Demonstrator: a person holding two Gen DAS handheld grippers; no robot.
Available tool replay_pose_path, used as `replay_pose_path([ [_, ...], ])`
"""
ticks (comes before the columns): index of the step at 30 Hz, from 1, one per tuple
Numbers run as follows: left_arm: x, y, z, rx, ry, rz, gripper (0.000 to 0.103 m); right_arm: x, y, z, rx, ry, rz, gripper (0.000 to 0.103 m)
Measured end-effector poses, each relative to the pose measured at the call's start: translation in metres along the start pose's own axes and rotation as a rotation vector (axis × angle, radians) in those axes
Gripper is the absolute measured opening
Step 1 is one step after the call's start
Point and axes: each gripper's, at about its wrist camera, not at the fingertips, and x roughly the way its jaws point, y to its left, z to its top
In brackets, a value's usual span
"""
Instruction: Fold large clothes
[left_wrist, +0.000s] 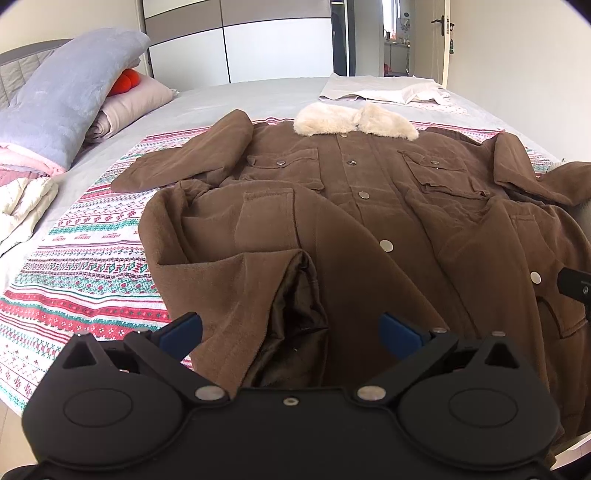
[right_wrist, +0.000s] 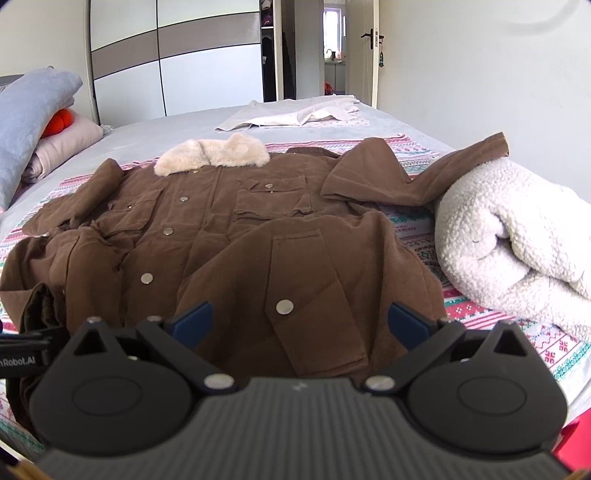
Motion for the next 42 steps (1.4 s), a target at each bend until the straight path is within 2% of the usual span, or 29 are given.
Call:
replay_pose_path([
  [42, 0.0003, -0.0007, 0.0000, 0.000, 0.001, 0.008, 0.103, 0.0028, 0.0058, -0.0023, -0.013, 0.010, 0.006, 0.103],
])
